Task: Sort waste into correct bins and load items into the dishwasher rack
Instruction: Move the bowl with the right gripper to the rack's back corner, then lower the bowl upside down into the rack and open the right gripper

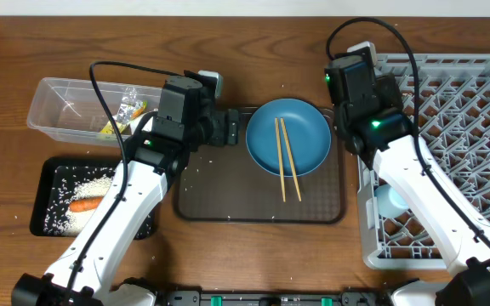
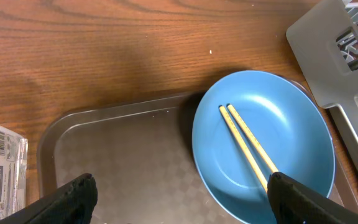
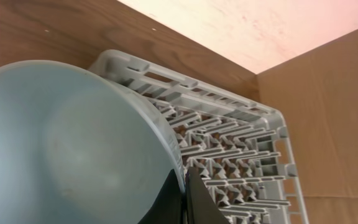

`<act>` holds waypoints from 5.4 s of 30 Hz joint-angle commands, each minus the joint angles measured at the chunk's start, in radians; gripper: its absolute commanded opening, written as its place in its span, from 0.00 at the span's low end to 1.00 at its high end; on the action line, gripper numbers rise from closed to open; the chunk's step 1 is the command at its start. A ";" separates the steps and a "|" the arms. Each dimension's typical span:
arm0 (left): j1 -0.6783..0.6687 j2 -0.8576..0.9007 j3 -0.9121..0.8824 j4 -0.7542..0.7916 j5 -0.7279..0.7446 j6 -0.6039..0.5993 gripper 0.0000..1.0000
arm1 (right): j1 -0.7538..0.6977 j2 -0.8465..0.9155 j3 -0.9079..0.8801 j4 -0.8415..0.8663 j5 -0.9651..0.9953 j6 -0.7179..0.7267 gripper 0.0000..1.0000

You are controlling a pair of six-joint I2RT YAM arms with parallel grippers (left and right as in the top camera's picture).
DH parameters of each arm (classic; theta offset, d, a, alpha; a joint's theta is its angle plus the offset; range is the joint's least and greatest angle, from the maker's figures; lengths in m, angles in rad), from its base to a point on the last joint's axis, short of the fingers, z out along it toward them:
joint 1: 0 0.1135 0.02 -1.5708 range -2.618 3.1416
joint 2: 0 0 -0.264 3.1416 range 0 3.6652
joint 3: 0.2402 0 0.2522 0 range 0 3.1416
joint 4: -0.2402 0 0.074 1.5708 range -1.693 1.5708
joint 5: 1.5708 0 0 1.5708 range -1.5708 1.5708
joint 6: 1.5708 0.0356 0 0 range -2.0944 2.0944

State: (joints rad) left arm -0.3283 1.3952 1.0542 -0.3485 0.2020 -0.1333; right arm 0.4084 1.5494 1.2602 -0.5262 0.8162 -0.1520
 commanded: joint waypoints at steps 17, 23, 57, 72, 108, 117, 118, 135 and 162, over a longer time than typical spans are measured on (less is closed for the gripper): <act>0.005 -0.008 -0.002 -0.003 -0.013 0.002 1.00 | -0.245 0.009 -0.005 0.159 0.120 -0.221 0.01; 0.005 -0.008 -0.002 -0.003 -0.013 0.002 1.00 | -0.348 0.009 -0.005 0.283 0.119 -0.300 0.01; 0.005 -0.008 -0.002 -0.002 -0.013 0.002 0.98 | -0.375 0.328 -0.005 0.692 0.152 -0.792 0.01; 0.005 -0.008 -0.002 -0.002 -0.013 0.002 0.98 | -0.296 0.414 -0.005 0.691 0.157 -0.852 0.01; 0.005 -0.008 -0.002 -0.002 -0.012 0.002 0.98 | -0.074 0.407 -0.005 0.687 0.189 -0.744 0.61; 0.005 -0.008 -0.002 -0.002 -0.012 0.002 0.98 | -0.124 0.229 -0.005 0.631 0.162 -0.576 0.65; 0.005 -0.008 -0.002 -0.002 -0.012 0.002 0.98 | -0.139 0.193 -0.005 0.585 0.132 -0.521 0.65; 0.005 -0.008 -0.002 -0.002 -0.012 0.002 0.98 | -0.809 -0.022 -0.005 0.187 -1.165 0.166 0.04; 0.005 -0.008 -0.002 -0.002 -0.013 0.002 0.98 | -0.701 0.281 -0.005 0.200 -1.319 0.135 0.01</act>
State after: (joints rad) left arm -0.3283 1.3952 1.0542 -0.3489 0.2020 -0.1333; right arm -0.3271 1.8320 1.2564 -0.3244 -0.4732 0.0105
